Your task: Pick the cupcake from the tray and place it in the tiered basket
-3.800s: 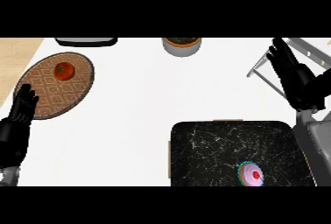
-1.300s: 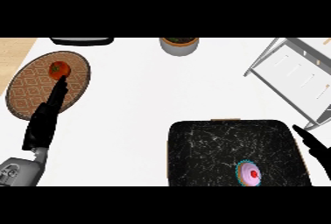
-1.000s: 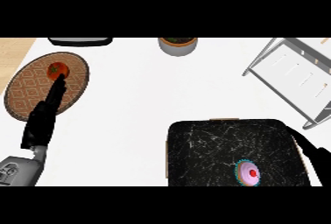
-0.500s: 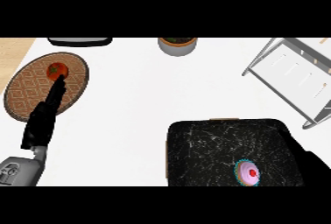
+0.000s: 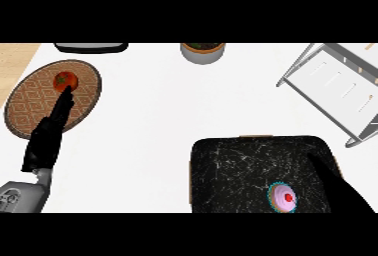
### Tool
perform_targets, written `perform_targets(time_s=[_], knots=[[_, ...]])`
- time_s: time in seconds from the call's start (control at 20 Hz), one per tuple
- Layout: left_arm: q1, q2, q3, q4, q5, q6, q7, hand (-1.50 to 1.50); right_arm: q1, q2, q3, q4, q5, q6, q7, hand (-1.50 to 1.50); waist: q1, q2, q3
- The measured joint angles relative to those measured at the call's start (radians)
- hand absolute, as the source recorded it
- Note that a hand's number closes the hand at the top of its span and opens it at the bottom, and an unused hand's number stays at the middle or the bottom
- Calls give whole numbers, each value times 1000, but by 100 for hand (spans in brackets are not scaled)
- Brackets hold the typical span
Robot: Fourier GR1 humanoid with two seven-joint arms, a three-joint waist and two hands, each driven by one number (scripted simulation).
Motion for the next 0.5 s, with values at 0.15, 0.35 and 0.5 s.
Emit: perform_targets(time_s=[0.15, 0.35, 0.5], knots=[[-21, -10, 7, 15, -8, -2, 5, 0, 10, 32, 4, 49, 16, 2, -19, -150, -2, 1, 0], [-21, -11, 19, 12, -13, -17, 10, 0, 5, 61, -8, 59, 24, 18, -13, -150, 0, 1, 1], [-20, -11, 30, 14, -18, -29, 7, 0, 10, 92, -6, 99, 42, 24, -30, -150, 0, 1, 0]])
